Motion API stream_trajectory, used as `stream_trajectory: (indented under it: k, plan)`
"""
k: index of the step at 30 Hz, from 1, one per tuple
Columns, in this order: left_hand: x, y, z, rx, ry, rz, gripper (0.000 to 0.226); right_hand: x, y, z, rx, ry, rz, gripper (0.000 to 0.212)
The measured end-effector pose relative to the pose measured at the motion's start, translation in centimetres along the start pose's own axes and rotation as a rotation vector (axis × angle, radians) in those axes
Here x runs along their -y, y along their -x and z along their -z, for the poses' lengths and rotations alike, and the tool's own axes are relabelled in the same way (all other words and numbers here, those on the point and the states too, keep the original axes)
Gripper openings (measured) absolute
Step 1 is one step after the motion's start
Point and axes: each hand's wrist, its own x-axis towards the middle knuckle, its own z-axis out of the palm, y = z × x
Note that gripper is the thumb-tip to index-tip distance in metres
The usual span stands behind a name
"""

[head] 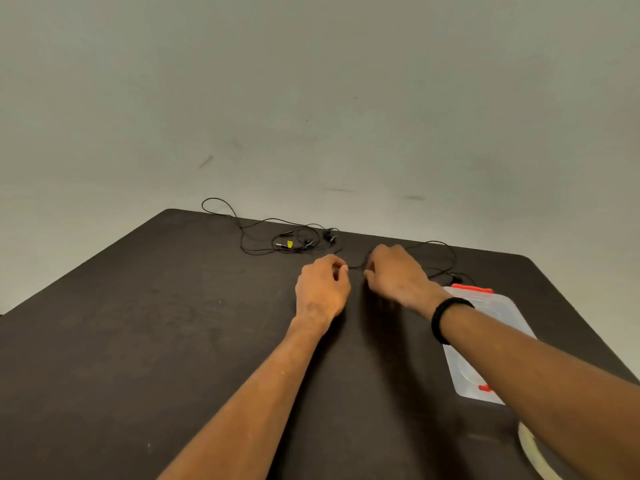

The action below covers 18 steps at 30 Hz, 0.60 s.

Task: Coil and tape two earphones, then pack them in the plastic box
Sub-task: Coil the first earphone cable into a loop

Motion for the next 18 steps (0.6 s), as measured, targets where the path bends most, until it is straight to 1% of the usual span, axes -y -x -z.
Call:
stream_trajectory:
  k: [2, 4, 6, 9, 12, 14, 16, 18]
  plan:
    - [-0.1, 0.3, 0.6, -0.011, 0.083, 0.001, 0.026, 2.0, 1.2, -0.6, -0.086, -0.039, 0.064, 0.020]
    - [-0.1, 0.8, 1.5, -0.019, 0.206, 0.007, 0.032, 4.2, 2.8, -1.2, -0.113, -0.065, 0.124, 0.019]
    - [0.4, 1.8, 2.7, -0.005, 0.312, 0.031, 0.030, 6.2, 4.9, -1.8, -0.113, -0.072, 0.142, 0.021]
    - [1.8, 3.8, 4.5, 0.010, 0.448, 0.044, 0.021, 7.8, 8.2, -2.9, -0.191, -0.153, 0.138, 0.024]
    - [4.0, 6.0, 6.5, -0.102, 0.600, 0.062, 0.012, 8.3, 12.3, -4.7, -0.276, -0.236, 0.262, 0.028]
    - [5.2, 7.1, 8.0, -0.216, 0.613, 0.083, 0.014, 8.5, 13.9, -5.5, -0.292, -0.260, 0.341, 0.030]
    - [5.8, 7.8, 9.1, -0.315, 0.568, 0.096, 0.016, 8.3, 14.5, -5.2, -0.315, -0.314, 0.356, 0.034]
    - [5.7, 7.8, 10.0, -0.398, 0.548, 0.115, 0.016, 7.9, 14.6, -4.6, -0.337, -0.372, 0.310, 0.032]
